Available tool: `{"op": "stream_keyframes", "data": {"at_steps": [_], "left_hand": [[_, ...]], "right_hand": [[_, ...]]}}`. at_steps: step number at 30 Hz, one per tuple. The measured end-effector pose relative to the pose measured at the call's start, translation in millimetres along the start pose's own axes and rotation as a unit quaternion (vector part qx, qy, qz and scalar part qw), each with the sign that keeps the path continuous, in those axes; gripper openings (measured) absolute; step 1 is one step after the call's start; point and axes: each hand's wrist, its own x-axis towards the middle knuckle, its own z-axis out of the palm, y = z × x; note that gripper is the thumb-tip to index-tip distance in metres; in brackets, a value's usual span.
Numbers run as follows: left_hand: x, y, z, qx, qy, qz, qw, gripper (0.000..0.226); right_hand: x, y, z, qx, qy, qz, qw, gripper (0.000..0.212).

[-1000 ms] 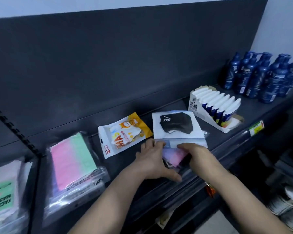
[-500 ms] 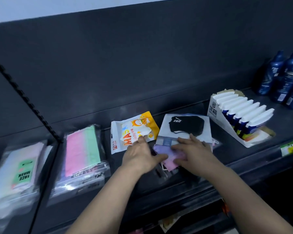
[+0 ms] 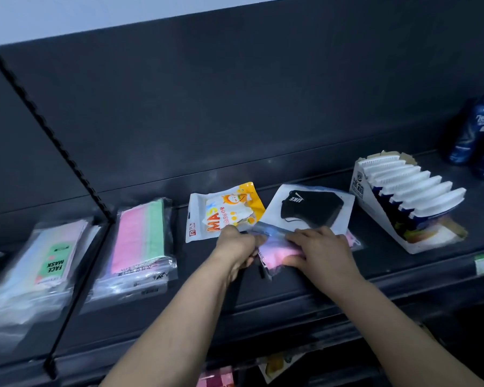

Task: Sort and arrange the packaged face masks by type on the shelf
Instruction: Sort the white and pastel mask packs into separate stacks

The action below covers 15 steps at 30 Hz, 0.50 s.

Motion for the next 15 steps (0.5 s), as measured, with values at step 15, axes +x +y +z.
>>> {"op": "stream_keyframes", "data": {"at_steps": [15], "left_hand": [[-1, 18, -112, 0.086, 0.182, 0.119, 0.972, 0.015]], "right_hand": [[19, -27, -25, 0.164, 0.083, -0.056, 0.981, 0.039]]}}
